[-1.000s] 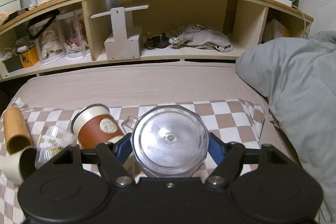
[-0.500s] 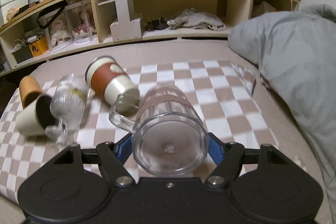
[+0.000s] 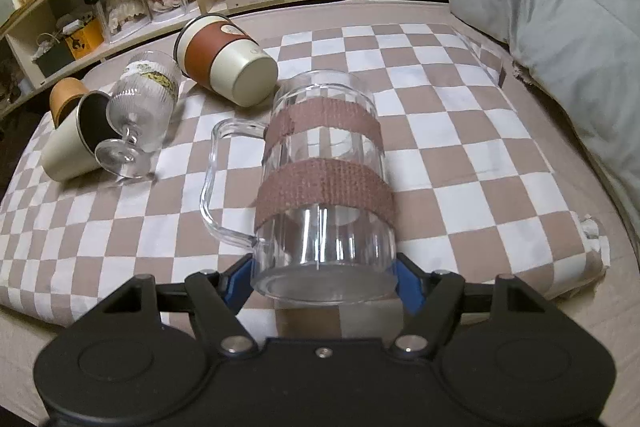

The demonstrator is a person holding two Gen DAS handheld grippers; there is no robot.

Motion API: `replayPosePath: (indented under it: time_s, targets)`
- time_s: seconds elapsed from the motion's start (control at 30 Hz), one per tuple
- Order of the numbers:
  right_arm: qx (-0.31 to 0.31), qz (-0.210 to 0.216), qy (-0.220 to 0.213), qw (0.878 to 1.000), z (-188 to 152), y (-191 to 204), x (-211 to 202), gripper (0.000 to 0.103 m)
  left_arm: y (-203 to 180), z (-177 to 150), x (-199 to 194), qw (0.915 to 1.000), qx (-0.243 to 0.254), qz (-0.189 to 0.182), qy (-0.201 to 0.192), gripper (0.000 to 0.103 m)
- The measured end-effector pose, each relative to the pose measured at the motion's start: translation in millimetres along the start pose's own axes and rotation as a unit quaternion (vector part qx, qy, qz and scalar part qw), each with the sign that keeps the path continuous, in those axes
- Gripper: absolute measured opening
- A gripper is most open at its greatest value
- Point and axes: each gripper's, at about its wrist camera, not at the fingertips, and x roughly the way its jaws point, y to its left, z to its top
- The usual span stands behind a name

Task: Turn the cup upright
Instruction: 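Lift the glass mug with the right gripper and rotate it base-down, then lower the mug upright with the right gripper while the left gripper steadies its body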

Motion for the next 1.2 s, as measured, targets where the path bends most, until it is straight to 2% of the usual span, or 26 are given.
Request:
replayPosePath:
  time_s: [0.1, 0.3, 0.47, 0.7, 0.9, 0.97, 1.03, 1.2]
  targets:
    - [0.013, 0.028, -0.013, 0.999, -1, -7, -8, 0.081, -11, 3, 10, 0.9998, -0.004, -0.017, 0.011, 0.102]
    - [0.060, 0.071, -0.048, 0.994, 5, -27, -25, 0.082, -36, -1, 36, 0.9961, -0.024, -0.067, 0.051, 0.100]
    - [0.106, 0.118, -0.067, 0.985, 15, -46, -27, 0.082, -59, -4, 70, 0.9864, -0.047, -0.121, 0.100, 0.090]
    - [0.141, 0.148, -0.081, 0.976, 30, -63, -20, 0.082, -91, -8, 118, 0.9699, -0.085, -0.166, 0.156, 0.083]
    - [0.130, 0.176, -0.062, 0.974, 58, -65, -5, 0.082, -113, -9, 145, 0.9670, -0.074, -0.167, 0.178, 0.082]
    - [0.125, 0.187, -0.051, 0.973, 65, -64, 3, 0.082, -117, -11, 151, 0.9648, -0.070, -0.169, 0.189, 0.075]
    - [0.118, 0.186, -0.041, 0.974, 72, -61, 10, 0.082, -119, -14, 154, 0.9612, -0.068, -0.175, 0.202, 0.072]
    - [0.119, 0.204, -0.009, 0.972, 88, -60, 31, 0.085, -117, -17, 152, 0.9612, -0.062, -0.181, 0.198, 0.072]
